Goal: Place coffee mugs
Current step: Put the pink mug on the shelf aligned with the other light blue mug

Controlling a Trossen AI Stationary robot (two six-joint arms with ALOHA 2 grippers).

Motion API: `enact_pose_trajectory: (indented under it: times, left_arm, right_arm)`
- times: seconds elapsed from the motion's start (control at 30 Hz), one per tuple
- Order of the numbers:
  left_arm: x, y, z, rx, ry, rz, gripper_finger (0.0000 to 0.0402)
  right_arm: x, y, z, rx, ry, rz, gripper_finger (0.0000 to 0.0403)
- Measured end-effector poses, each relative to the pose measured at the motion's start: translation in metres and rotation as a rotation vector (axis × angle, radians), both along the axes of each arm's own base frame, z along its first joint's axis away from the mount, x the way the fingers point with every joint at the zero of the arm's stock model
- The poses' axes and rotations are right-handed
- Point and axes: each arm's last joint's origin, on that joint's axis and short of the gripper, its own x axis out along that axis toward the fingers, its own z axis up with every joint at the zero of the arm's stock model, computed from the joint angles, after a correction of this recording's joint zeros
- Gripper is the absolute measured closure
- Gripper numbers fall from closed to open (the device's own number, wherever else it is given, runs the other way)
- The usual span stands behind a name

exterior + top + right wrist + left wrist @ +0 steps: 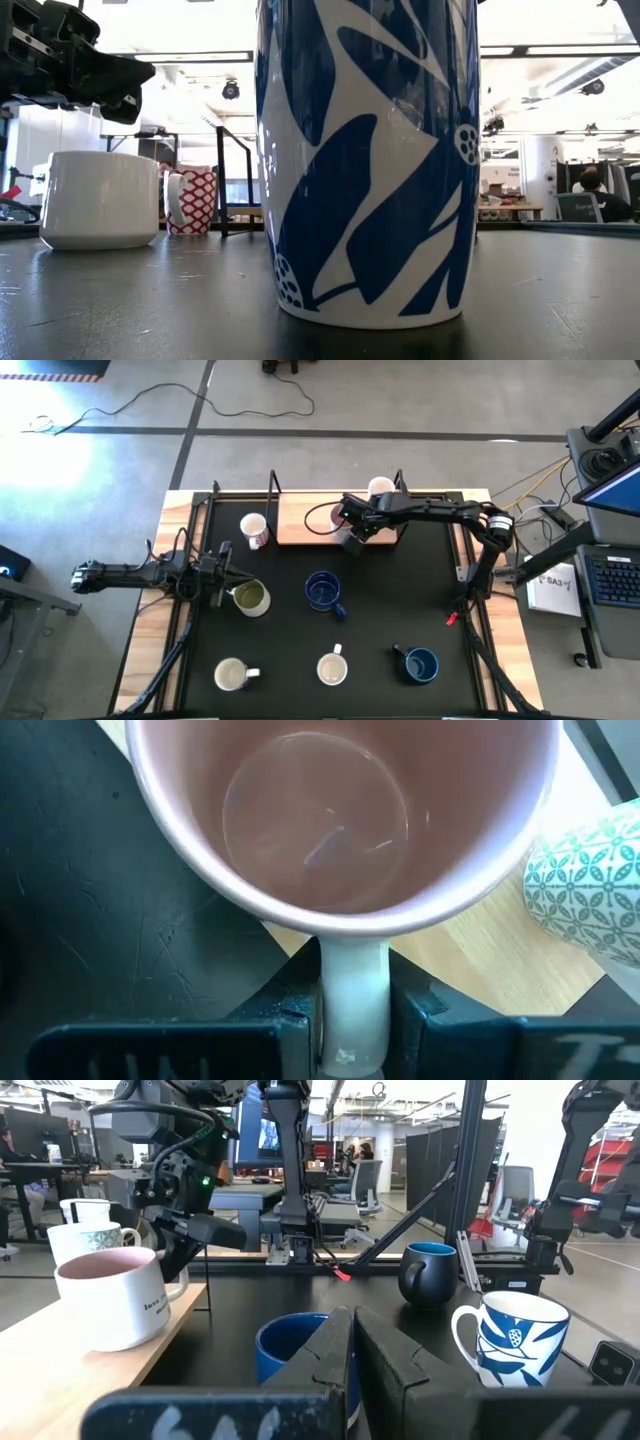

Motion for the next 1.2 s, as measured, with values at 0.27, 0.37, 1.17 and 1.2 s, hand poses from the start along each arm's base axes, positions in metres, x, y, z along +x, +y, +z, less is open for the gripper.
enact_pose_trajectory:
  times: [0.27, 0.37, 1.17, 1.2]
  left_arm:
    - [0.0, 0.0, 0.0, 0.0, 0.0, 0.0, 0.0402]
    - [0.0, 0.0, 0.0, 0.0, 0.0, 0.0, 0.0402]
    - [0.0, 0.0, 0.0, 0.0, 0.0, 0.001, 0.0402]
    - [0.0, 0.0, 0.0, 0.0, 0.0, 0.0, 0.0402]
  right_arm:
    - [-0.0003, 0.0001, 0.0006, -0.004, 0.004, 0.016, 0.0344]
    - [-0.0003, 0.0001, 0.0005, -0.006, 0.007, 0.023, 0.0344]
    - [-0.0058, 0.0021, -0.0013, 0.015, 0.069, 0.031, 0.0246]
    - [-0.0067, 0.0024, -0.0014, 0.018, 0.078, 0.031, 0.0241]
